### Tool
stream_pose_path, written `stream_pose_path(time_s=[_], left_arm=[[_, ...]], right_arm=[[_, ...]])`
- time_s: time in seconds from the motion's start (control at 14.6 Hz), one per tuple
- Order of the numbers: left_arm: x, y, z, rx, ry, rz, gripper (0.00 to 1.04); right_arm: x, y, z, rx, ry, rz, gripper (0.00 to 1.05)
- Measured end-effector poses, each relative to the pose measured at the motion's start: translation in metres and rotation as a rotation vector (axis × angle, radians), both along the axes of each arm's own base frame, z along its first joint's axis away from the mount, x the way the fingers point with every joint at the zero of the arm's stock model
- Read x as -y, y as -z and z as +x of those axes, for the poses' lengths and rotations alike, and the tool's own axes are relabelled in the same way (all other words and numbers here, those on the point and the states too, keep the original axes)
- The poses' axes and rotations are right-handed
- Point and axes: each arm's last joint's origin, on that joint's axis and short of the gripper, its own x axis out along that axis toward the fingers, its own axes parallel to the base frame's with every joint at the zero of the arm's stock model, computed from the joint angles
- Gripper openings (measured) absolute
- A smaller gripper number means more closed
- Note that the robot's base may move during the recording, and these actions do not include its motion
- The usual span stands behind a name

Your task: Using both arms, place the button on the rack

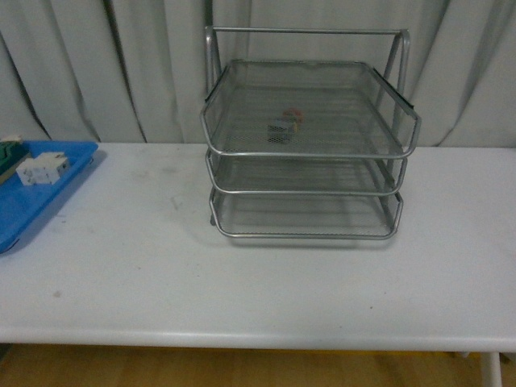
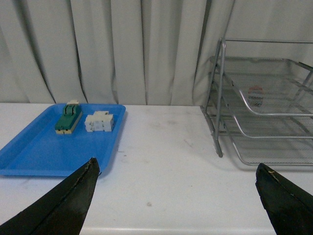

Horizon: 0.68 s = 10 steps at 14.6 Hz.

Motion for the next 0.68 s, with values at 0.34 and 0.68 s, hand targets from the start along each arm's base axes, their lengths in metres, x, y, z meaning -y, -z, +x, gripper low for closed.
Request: stream_pose_path(time_s=[0.34,0.68], left_arm=[[0.0000,0.0001,0.0000,-0.001,0.000,0.000,0.98],[0.0000,0.0001,0.0000,-0.002,0.000,0.000,0.98]], right_arm=[[0.0000,-0.0005,0.0000,0.005,0.000,-0.001,0.65],[0.0000,-0.0005,0.0000,0.005,0.000,-0.001,0.98]])
